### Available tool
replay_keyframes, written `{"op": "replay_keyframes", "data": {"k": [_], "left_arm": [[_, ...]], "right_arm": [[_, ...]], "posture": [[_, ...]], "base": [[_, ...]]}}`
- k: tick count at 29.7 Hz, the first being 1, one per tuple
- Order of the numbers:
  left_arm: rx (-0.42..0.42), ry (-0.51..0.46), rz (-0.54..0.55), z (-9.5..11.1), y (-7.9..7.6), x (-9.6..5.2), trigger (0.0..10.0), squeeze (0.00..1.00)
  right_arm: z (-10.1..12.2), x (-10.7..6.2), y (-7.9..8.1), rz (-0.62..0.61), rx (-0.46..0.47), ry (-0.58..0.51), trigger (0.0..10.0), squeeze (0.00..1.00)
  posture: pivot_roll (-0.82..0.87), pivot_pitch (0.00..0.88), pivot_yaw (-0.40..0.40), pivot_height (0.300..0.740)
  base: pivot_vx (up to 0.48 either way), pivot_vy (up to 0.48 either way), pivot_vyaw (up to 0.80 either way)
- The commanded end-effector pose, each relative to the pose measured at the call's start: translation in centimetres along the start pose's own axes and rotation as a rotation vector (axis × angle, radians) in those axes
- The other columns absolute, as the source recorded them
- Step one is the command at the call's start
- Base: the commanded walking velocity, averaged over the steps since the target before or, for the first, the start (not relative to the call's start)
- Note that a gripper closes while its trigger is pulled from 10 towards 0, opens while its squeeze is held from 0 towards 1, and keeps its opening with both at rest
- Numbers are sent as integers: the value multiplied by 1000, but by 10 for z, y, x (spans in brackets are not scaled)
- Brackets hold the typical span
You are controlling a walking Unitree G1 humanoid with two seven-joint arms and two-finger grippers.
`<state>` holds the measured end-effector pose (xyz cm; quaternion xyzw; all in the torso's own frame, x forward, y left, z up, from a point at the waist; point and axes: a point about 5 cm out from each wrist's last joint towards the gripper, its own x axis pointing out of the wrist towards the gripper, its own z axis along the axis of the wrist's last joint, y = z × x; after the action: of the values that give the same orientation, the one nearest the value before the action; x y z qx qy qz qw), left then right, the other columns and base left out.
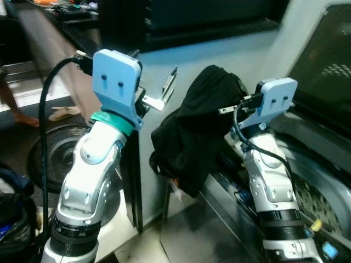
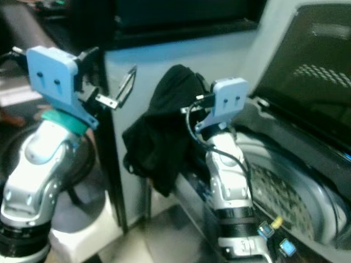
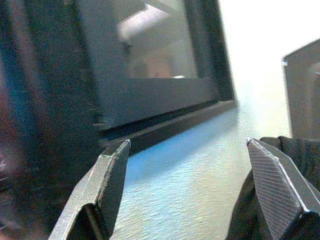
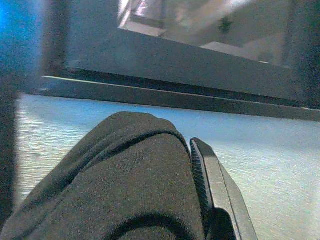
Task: Clothes washing
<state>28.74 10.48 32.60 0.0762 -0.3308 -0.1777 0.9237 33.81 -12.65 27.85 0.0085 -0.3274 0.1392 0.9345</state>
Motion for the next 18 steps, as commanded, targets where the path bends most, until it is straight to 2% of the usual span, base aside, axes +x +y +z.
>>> {"op": "replay_keyframes", "data": {"k": [1,18], "left_arm": [[6,0,-13,1,-3,0,10000,0],[4,0,-15,0,-4,1,10000,0]], "right_arm": [[5,1,-1,-6,7,-24,10000,0],[5,3,-2,-2,4,-26,10000,0]], "posture": [[116,0,-8,740],[115,0,-9,740]], "base": [[0,0,-800],[0,0,-800]]}}
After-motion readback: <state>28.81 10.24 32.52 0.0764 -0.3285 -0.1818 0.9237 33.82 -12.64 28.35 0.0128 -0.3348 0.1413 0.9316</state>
